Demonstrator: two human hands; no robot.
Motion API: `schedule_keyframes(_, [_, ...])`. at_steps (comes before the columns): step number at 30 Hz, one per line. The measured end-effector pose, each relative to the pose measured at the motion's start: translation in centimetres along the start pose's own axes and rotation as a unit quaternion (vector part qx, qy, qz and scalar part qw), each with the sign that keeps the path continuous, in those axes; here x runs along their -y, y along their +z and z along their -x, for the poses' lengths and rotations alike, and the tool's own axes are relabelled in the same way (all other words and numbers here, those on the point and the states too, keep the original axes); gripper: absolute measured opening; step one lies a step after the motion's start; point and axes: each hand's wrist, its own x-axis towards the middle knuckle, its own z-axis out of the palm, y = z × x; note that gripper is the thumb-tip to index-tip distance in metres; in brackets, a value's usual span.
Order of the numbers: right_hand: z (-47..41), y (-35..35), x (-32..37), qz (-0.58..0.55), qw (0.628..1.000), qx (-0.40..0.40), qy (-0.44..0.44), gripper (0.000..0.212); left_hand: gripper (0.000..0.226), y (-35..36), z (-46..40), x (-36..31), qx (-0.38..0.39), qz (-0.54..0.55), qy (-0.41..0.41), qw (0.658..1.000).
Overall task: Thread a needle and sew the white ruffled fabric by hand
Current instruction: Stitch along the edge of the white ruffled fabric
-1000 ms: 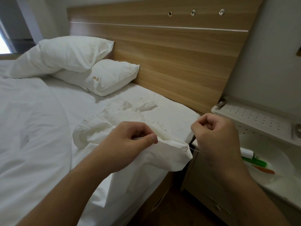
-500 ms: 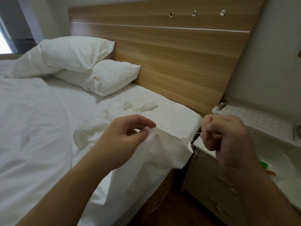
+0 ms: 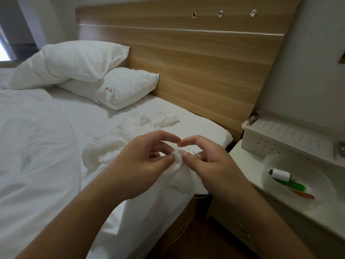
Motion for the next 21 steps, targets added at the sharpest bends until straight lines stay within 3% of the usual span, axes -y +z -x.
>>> schedule_keyframes(5, [-0.27,-0.31,-0.18,-0.045,0.999,0.024,0.014,0.009,0.032,-0.10,-0.03,-0.04,0.022,-0.022,0.012,0.999])
schedule_keyframes(11, [-0.38,-0.78,-0.60,-0.103,0.994,-0.010,0.040,0.012,0.018,-0.27,-0.10,0.36,0.012,-0.056,-0.008,0.998])
schedule_keyframes(14, [-0.42,-0.85,-0.74,-0.103,0.994,-0.017,0.035,0.011,0.006,-0.44,-0.11,0.21,0.016,-0.066,-0.033,0.997])
schedule_keyframes(21, [-0.57,-0.88,-0.94,-0.075,0.996,-0.043,0.013,0.010,0.010,-0.53,0.05,-0.30,0.018,-0.036,-0.043,0.998])
